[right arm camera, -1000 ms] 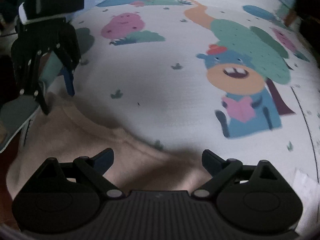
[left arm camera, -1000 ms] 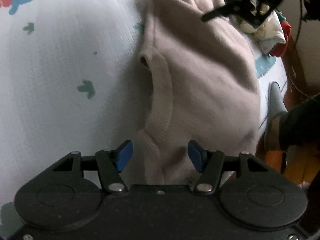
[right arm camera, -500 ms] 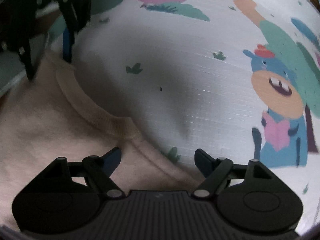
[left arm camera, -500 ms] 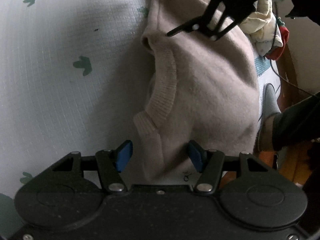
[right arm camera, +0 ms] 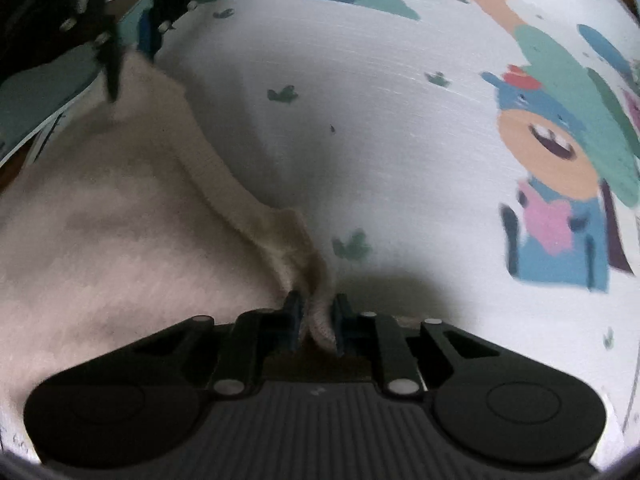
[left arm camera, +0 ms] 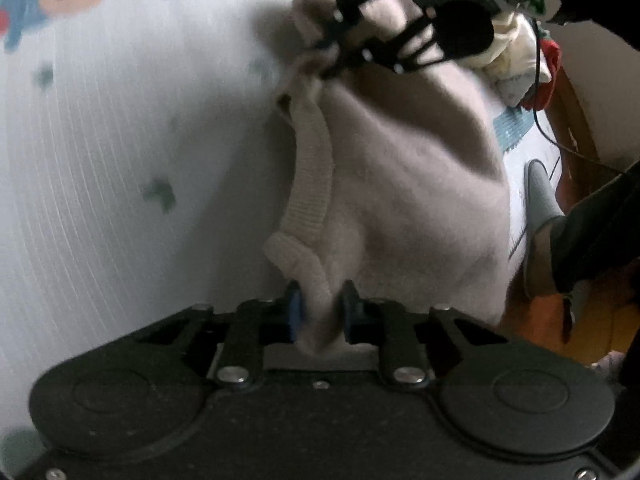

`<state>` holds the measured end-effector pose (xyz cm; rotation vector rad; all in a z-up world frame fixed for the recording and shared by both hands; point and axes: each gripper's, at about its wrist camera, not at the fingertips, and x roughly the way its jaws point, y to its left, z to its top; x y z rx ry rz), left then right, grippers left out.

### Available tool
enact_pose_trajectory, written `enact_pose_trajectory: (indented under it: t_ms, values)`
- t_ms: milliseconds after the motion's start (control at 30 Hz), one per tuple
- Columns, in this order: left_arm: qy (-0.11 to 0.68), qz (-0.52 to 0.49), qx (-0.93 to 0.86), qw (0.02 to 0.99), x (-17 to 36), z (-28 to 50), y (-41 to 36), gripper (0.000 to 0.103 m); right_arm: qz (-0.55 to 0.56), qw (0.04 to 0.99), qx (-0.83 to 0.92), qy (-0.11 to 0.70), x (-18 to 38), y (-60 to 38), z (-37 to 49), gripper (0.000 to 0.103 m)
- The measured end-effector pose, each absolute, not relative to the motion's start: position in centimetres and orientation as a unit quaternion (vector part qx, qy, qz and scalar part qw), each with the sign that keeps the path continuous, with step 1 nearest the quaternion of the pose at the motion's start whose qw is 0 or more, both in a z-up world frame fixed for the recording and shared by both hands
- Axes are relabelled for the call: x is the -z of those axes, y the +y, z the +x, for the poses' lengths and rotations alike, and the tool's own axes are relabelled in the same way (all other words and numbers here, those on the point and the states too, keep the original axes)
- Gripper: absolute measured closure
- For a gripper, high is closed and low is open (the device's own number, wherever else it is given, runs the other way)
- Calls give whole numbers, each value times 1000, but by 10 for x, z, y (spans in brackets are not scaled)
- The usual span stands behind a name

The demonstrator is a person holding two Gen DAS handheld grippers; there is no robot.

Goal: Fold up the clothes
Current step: 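Grasp the sweater's neckline with the left tool while the right tool grasps the hem, then lift the sweater up with both tools, holding it hanging between them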

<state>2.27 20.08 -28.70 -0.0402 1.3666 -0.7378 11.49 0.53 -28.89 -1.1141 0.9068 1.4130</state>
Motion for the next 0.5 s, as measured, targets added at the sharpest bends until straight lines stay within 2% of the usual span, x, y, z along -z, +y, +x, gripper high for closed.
enact_pose_trajectory:
  t_ms: [367,467,500]
  values:
    - [517,145,360,763,221,67,143,95,-440,630,-515,379,191,-115,89,86]
    - [491,216,365,761,200,69,119,95,-458,648,-486,367,165,-139,64,96]
    - [481,237,365,761,192,68,113,95,-462,655,-475,364,159,-144,59,96]
